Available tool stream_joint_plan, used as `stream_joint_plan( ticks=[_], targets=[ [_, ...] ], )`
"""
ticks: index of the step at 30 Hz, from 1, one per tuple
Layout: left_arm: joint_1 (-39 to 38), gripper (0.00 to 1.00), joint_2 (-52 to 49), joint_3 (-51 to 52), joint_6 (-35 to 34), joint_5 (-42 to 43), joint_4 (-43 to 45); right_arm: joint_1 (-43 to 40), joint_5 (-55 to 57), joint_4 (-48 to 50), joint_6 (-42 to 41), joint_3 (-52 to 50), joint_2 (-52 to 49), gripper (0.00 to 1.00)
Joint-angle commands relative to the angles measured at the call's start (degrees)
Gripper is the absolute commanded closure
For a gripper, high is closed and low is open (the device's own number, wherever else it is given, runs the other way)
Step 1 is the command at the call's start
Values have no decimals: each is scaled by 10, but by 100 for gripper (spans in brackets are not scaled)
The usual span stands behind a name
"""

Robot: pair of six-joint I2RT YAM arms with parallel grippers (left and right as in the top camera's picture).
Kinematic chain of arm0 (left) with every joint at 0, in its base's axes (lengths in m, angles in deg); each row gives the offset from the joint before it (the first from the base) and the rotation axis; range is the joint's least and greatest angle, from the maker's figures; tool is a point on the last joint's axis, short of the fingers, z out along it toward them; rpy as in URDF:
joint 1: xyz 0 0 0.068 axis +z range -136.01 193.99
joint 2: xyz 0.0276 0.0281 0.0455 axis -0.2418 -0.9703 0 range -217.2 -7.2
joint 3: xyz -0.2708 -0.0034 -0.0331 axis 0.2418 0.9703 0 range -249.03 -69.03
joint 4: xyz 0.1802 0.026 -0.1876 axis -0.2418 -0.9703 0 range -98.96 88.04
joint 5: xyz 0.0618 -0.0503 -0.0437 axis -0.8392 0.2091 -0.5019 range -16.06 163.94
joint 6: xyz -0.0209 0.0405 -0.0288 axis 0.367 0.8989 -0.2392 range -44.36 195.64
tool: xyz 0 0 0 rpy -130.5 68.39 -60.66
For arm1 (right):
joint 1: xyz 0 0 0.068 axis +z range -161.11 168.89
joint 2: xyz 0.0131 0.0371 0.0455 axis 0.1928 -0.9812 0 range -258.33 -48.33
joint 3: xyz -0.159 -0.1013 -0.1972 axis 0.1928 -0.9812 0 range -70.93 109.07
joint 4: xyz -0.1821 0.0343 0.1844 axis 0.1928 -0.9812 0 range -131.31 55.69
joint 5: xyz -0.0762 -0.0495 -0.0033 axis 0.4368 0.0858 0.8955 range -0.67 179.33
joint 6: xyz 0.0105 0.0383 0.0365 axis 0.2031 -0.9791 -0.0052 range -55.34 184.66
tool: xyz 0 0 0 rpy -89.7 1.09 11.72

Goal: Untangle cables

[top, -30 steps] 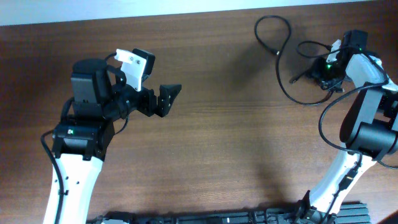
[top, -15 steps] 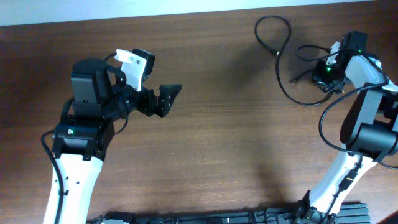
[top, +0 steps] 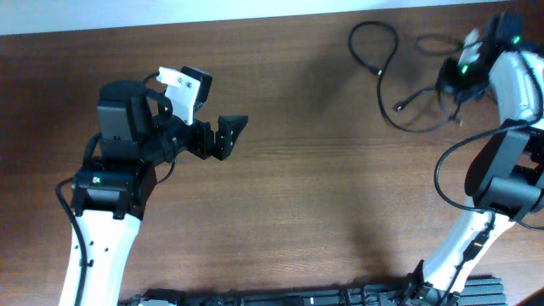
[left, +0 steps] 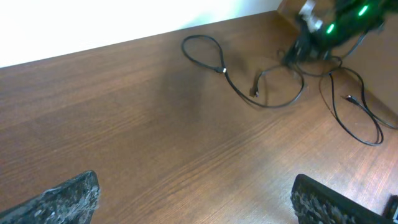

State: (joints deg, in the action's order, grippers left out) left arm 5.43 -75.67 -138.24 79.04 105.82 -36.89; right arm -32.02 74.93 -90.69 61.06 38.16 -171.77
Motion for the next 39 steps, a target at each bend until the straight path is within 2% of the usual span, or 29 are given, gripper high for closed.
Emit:
stream_joint_plan(
  ticks=[1, 5, 10, 16, 20, 25, 29, 31, 33, 35, 36, 37, 38, 39],
  targets=[
    [1, 1, 3, -2, -4, -2, 1, -1, -15, -19, 2, 100, 20, 96],
    [1, 1, 3, -2, -4, -2, 1, -1, -15, -14, 1, 158, 20, 96],
    [1, 1, 3, -2, -4, -2, 1, 0, -17, 1, -104, 155, 19, 96],
    [1, 1, 3, -2, -4, -2, 1, 26, -13, 33, -123, 138, 4, 96],
    [1, 1, 3, -2, -4, -2, 1, 26, 75, 26, -99, 138, 3, 96],
    [1, 1, 3, -2, -4, -2, 1, 2, 306, -32, -100, 138, 3, 96],
    [1, 1, 3, -2, -4, -2, 1, -32, 450, -74, -100, 138, 3, 96],
    [1, 1, 3, -2, -4, -2, 1, -57, 476, -85, -100, 138, 3, 96],
    [1, 1, 3, -2, -4, -2, 1, -88, 449, -91, -106, 138, 3, 96],
    [1, 1, 3, -2, -4, -2, 1, -116, 392, -96, -106, 138, 3, 70],
    [1, 1, 3, -2, -4, -2, 1, -127, 371, -98, -106, 138, 3, 49],
    [1, 1, 3, -2, -4, -2, 1, -140, 346, -100, -107, 138, 3, 21],
    [1, 1, 3, -2, -4, -2, 1, -152, 323, -104, -107, 138, 3, 8],
    [1, 1, 3, -2, -4, -2, 1, -163, 302, -110, -107, 138, 3, 2]
  ],
)
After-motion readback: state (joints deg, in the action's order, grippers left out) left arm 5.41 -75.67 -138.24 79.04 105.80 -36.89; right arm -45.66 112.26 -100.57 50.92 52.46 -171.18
